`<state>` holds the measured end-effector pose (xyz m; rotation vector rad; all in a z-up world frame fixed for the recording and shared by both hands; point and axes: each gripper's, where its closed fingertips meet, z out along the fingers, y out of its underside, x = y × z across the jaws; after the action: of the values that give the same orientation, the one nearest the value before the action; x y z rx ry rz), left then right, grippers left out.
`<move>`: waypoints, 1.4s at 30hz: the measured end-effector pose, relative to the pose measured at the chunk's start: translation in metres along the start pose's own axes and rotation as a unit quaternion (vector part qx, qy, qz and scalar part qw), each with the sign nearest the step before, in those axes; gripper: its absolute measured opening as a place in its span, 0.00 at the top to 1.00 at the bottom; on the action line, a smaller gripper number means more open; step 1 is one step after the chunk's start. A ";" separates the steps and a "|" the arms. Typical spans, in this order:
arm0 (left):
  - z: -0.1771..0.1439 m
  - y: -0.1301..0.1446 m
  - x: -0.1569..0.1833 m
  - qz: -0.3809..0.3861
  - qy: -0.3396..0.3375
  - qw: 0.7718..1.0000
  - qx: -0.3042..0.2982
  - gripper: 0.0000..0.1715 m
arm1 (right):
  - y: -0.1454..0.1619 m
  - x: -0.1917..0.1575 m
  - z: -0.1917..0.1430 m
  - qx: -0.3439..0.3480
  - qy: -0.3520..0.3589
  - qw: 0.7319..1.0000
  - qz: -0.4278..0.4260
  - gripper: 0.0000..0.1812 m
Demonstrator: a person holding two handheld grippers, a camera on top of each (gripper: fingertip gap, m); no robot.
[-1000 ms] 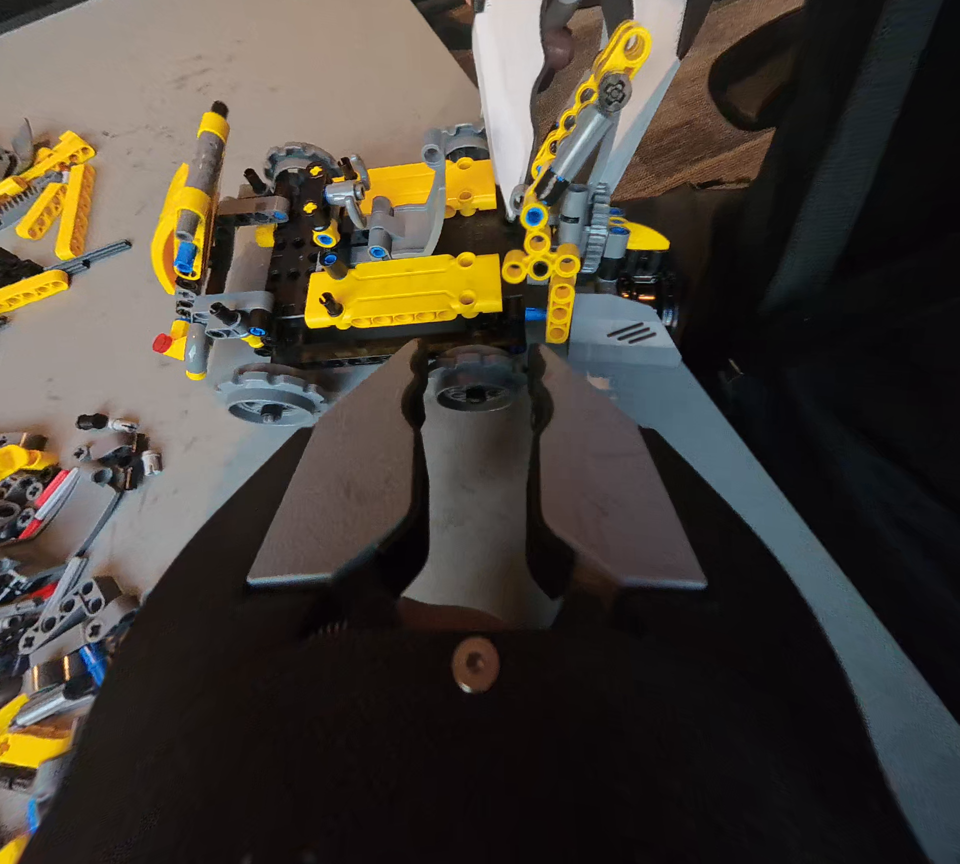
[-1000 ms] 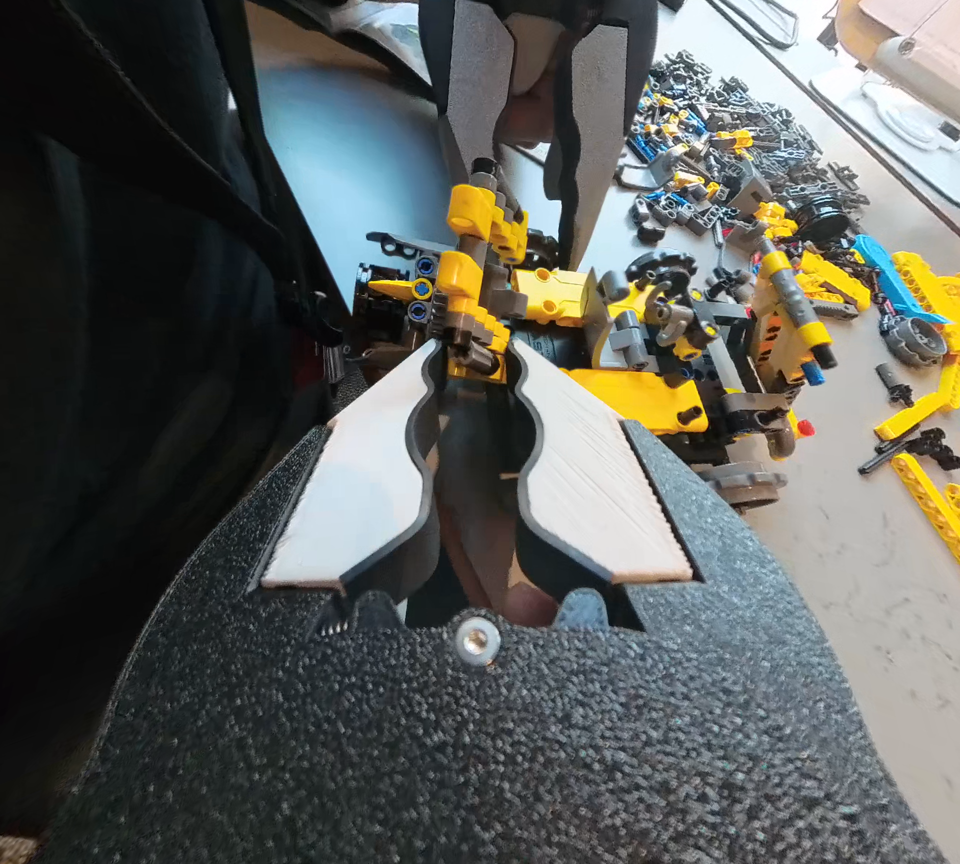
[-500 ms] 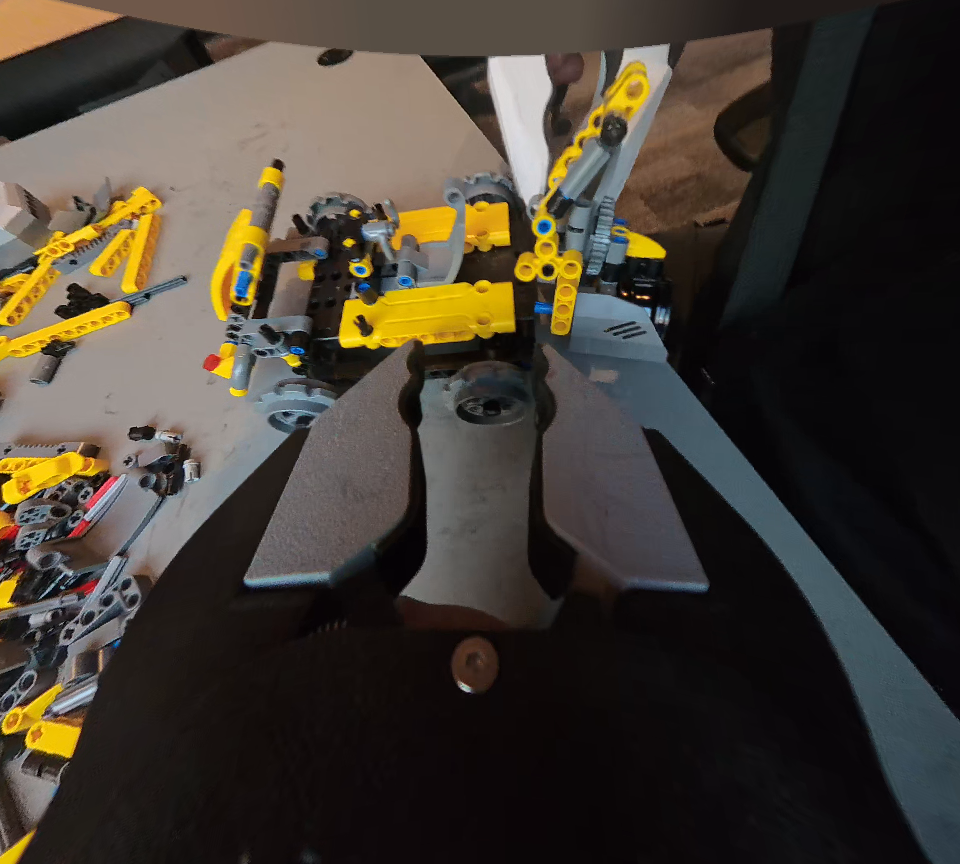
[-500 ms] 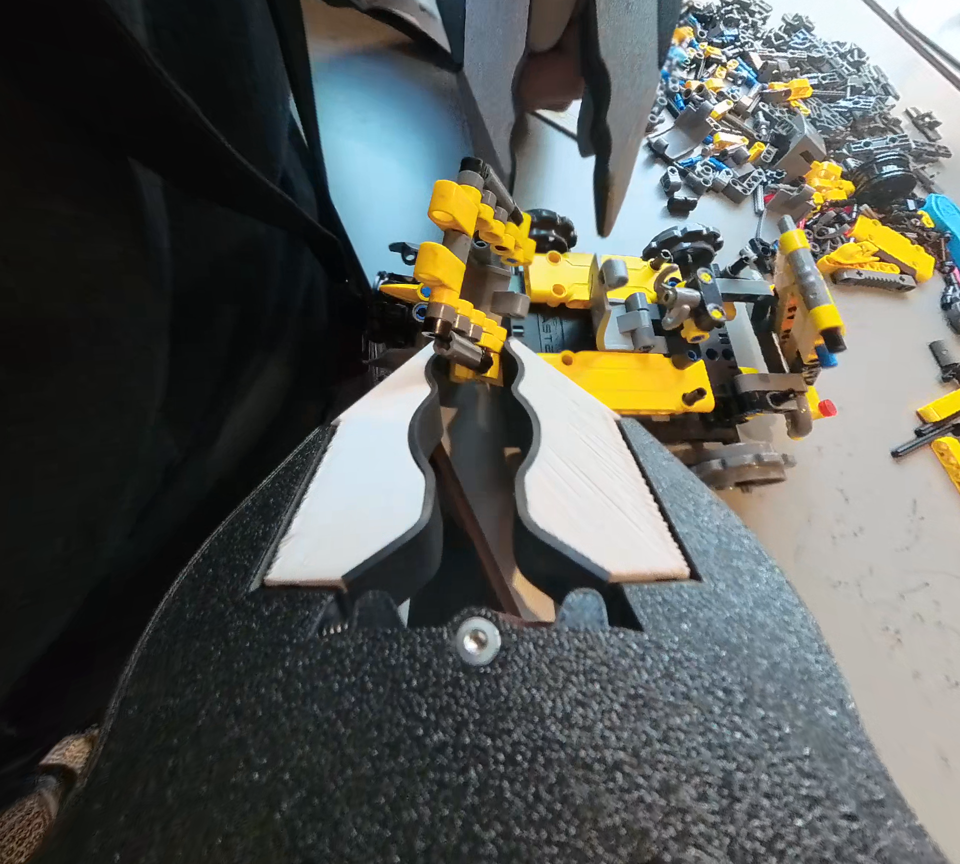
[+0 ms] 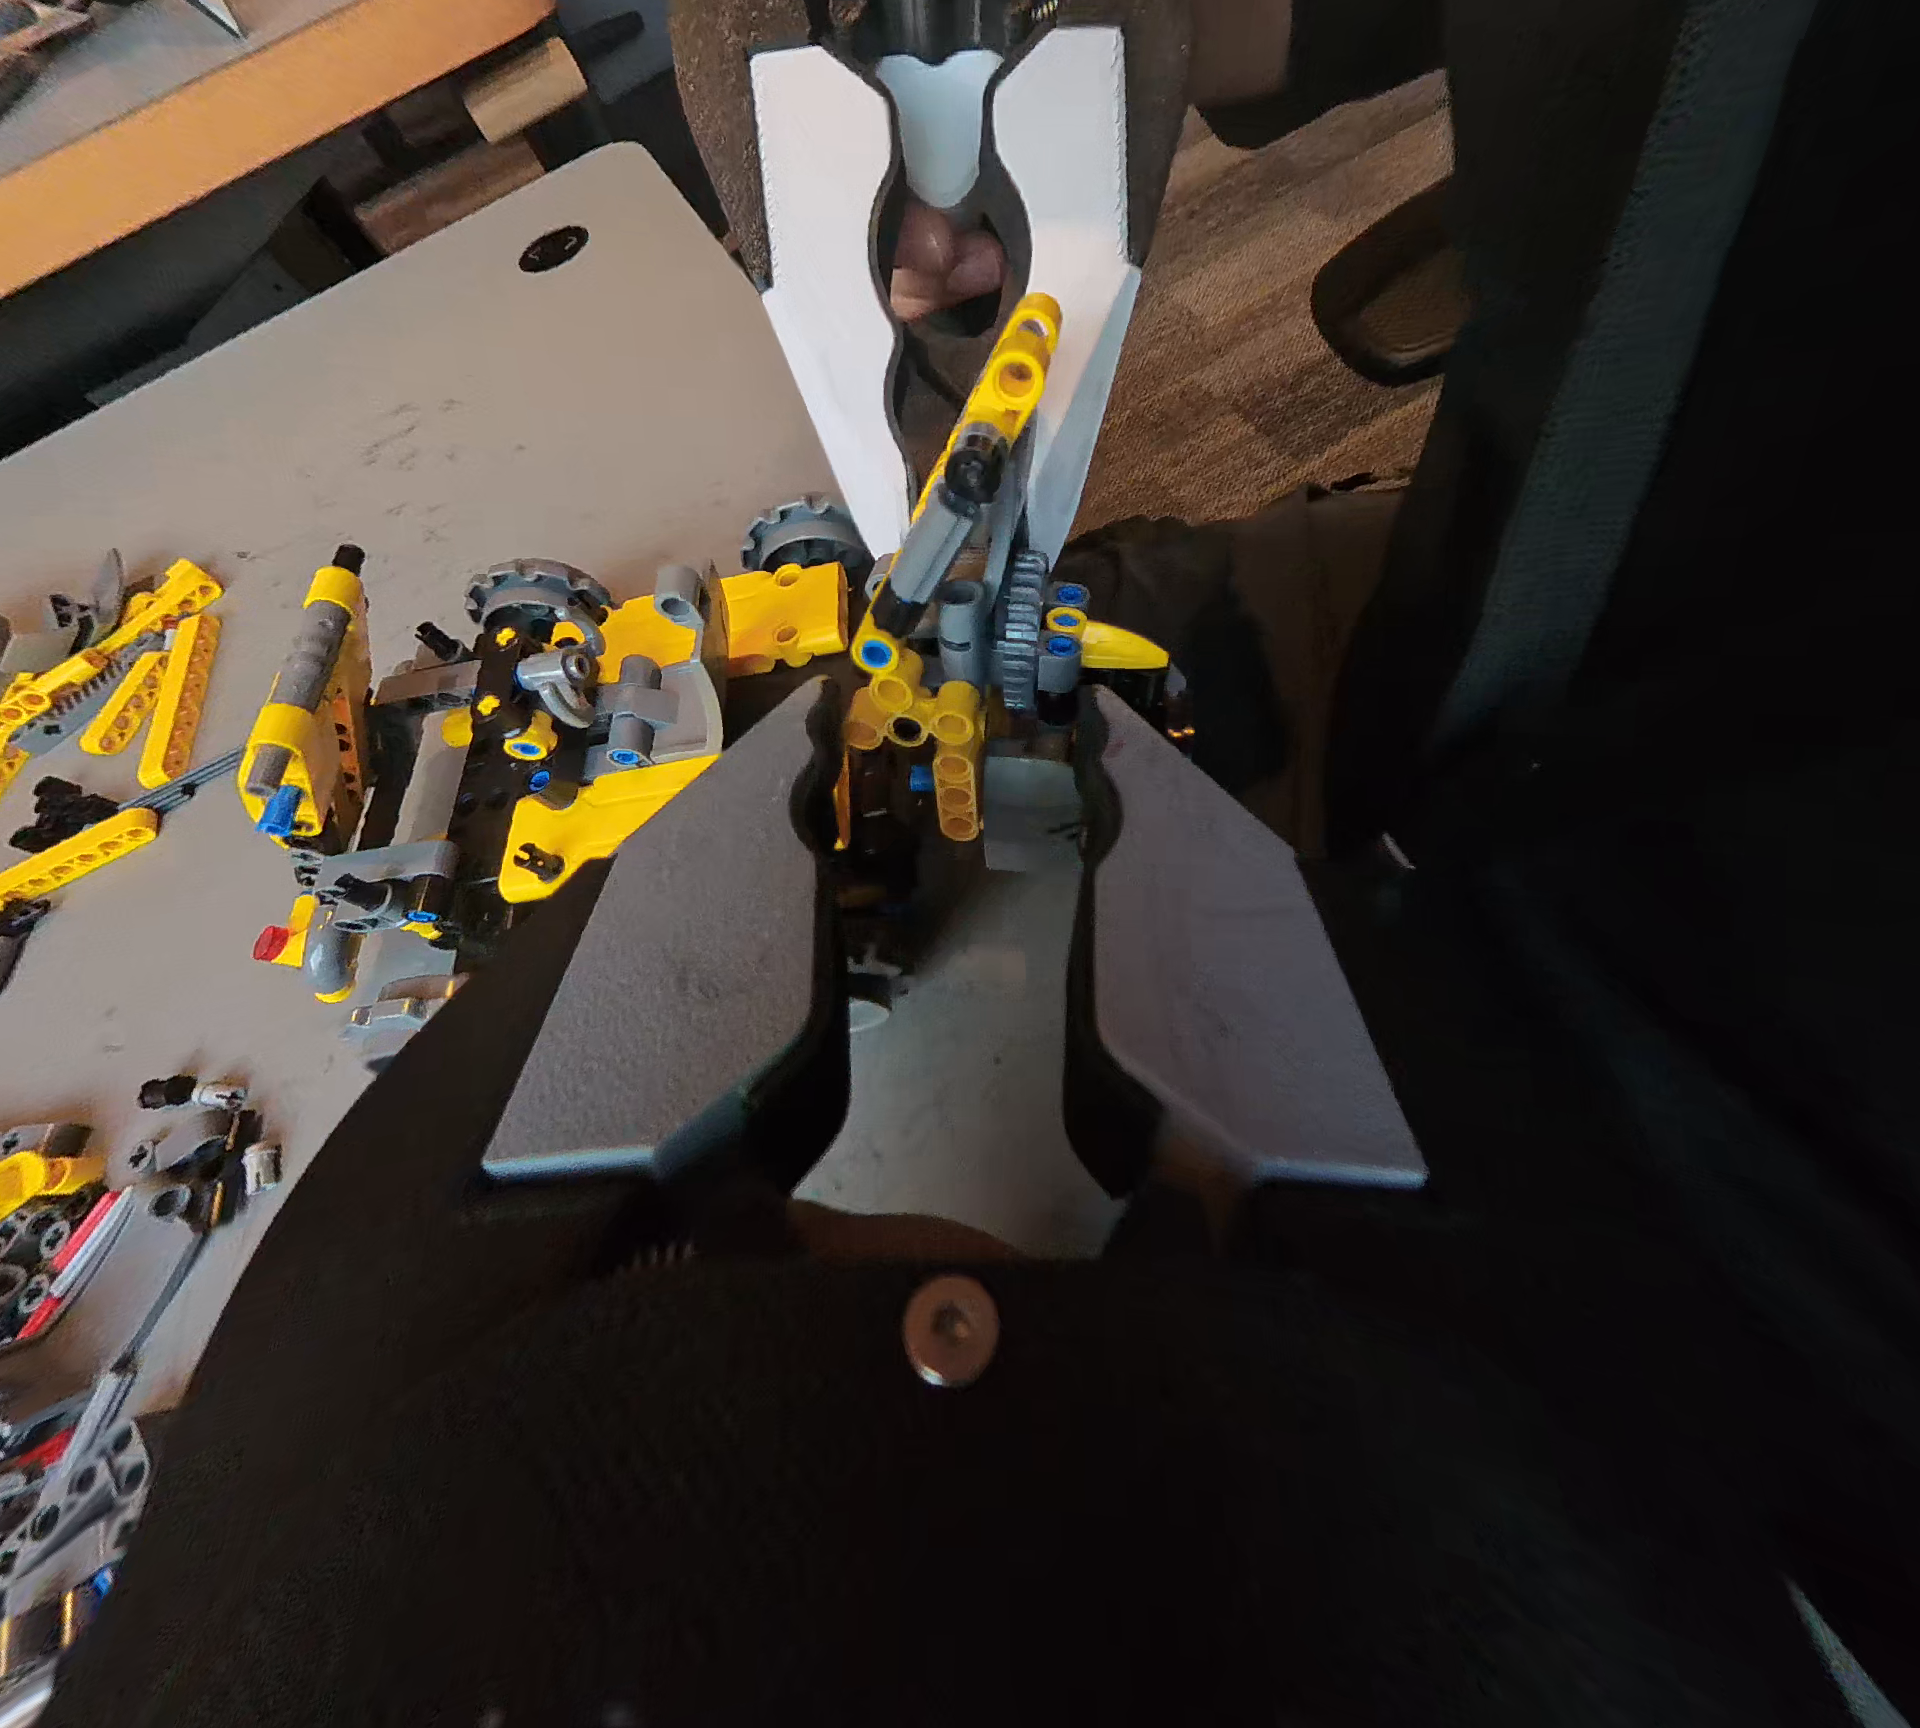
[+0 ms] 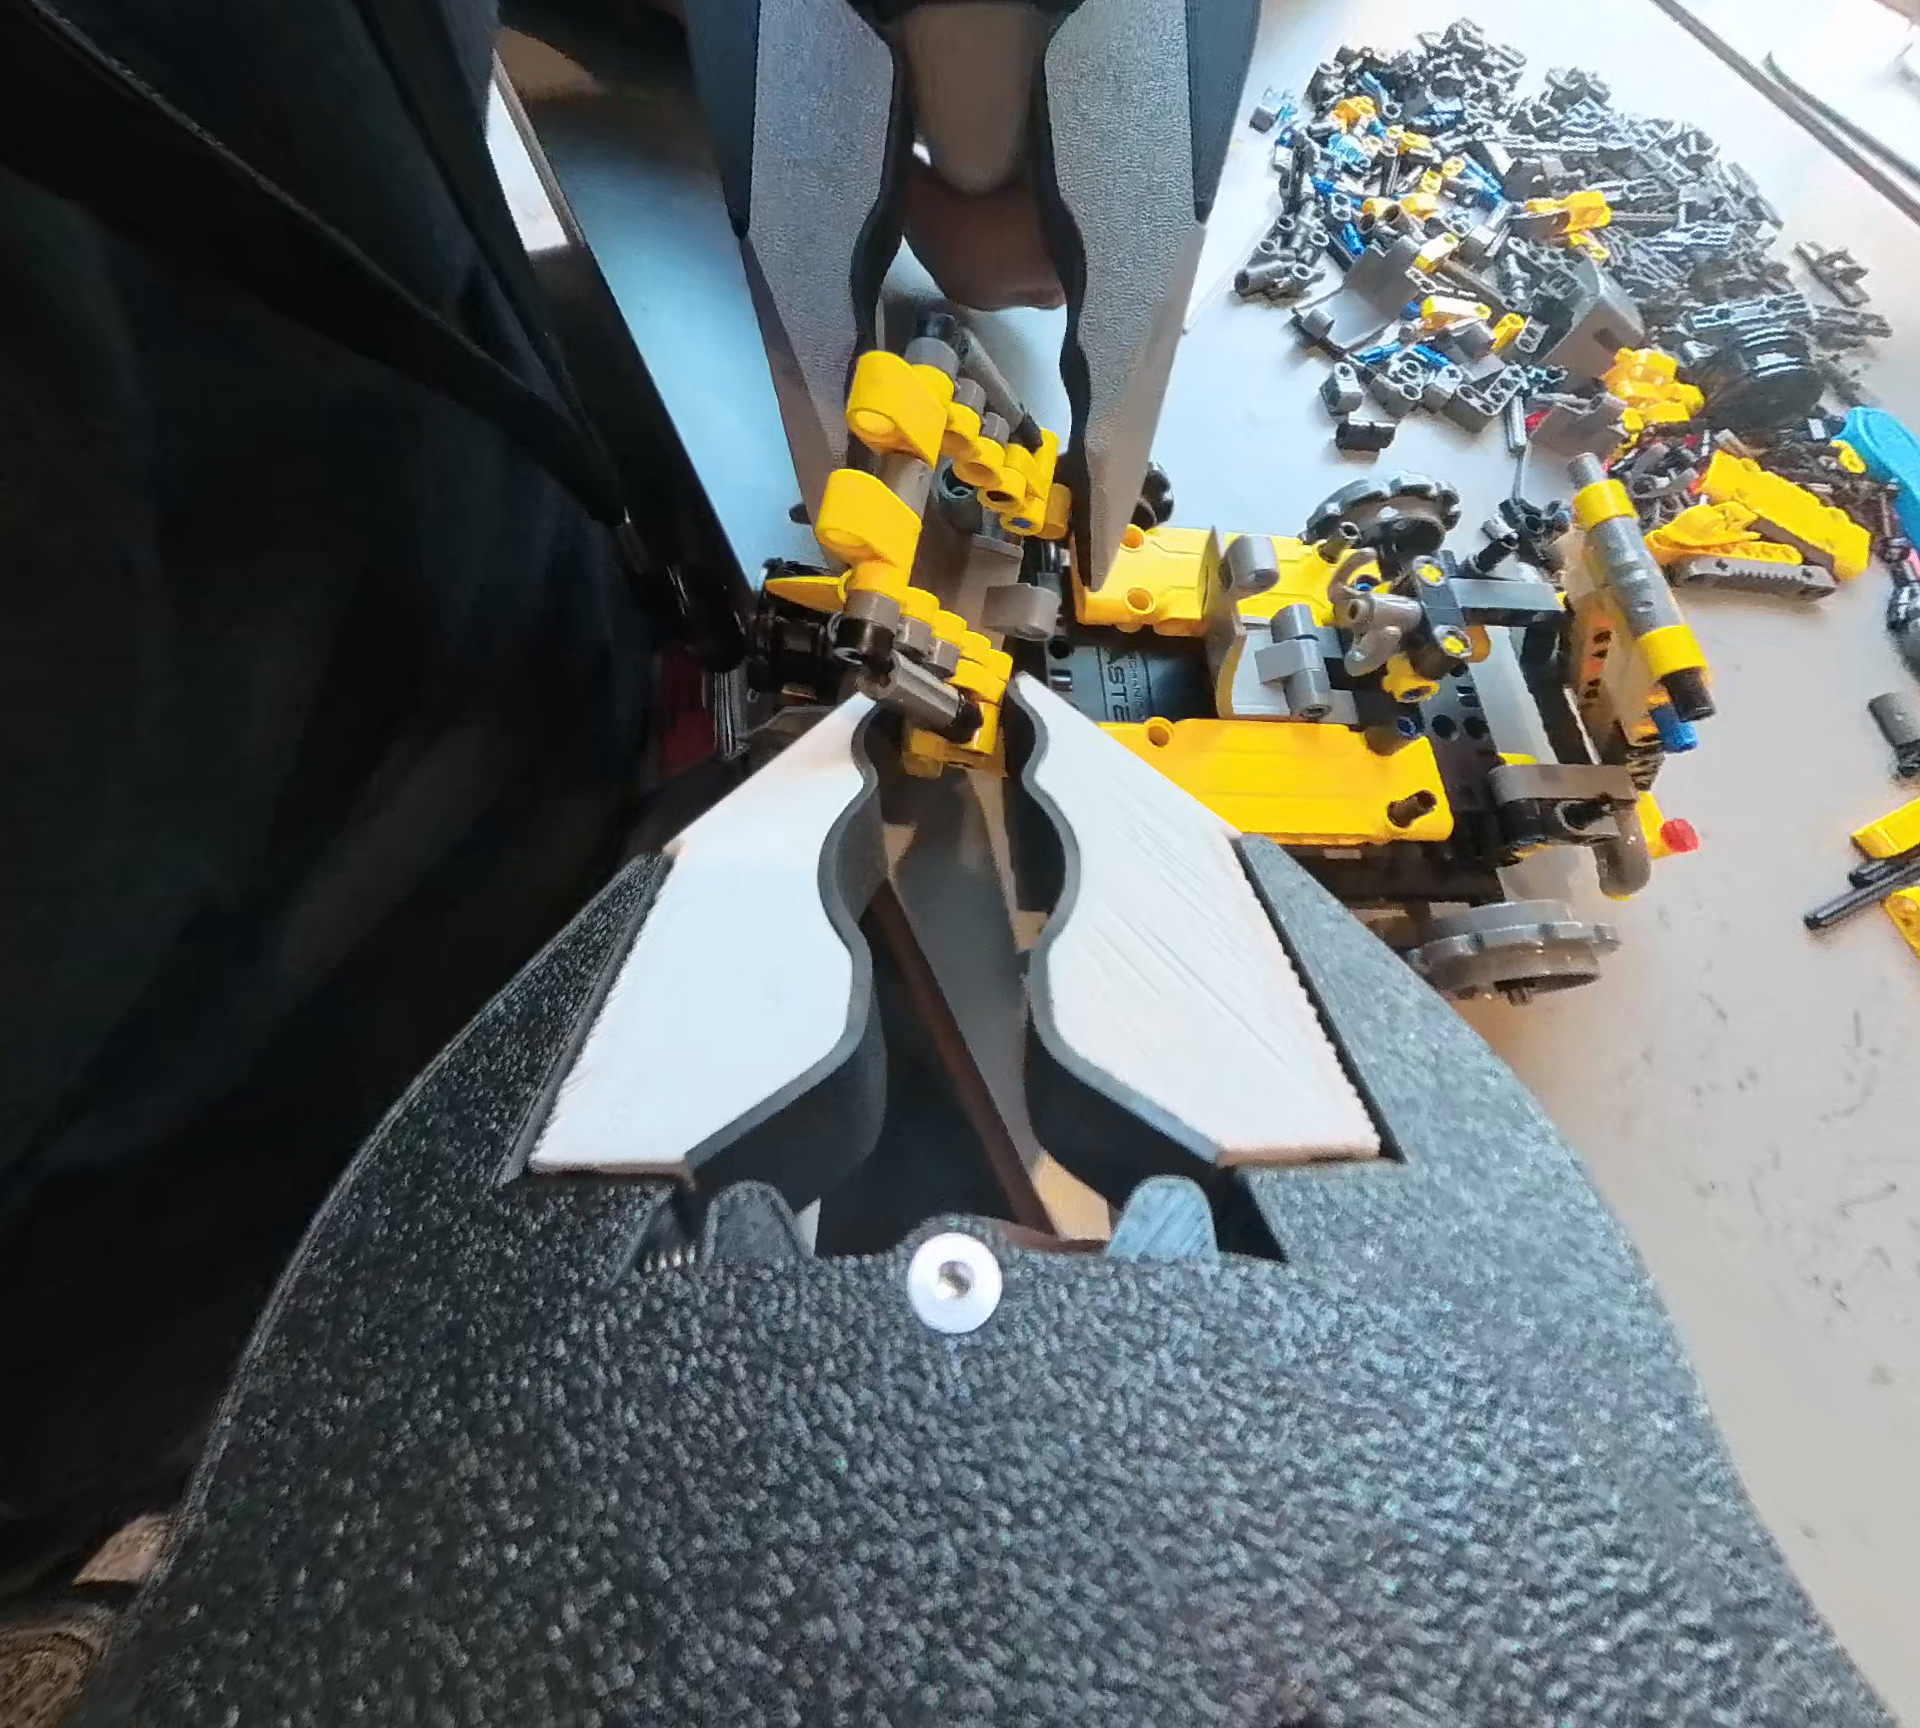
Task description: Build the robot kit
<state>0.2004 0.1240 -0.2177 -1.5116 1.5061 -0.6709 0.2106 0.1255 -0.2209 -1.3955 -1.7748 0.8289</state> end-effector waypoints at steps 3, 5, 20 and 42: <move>-0.002 -0.003 0.001 0.014 -0.002 1.000 0.026 0.76 | -0.002 0.000 -0.001 0.020 -0.004 0.999 0.033 0.89; -0.003 -0.004 0.002 0.032 -0.003 0.999 0.033 0.78 | -0.005 -0.002 -0.002 0.046 -0.016 0.997 0.067 0.87; -0.005 0.000 -0.006 -0.017 -0.003 0.999 0.027 0.82 | -0.009 0.018 -0.011 0.031 0.161 0.983 -0.076 0.83; -0.017 -0.009 -0.019 -0.080 -0.008 0.994 0.077 0.77 | -0.018 0.023 -0.011 0.105 0.161 0.981 -0.002 0.84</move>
<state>0.1879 0.1382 -0.1984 -1.5263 1.2997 -0.8469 0.2069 0.1453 -0.1969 -1.3041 -1.4021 0.7190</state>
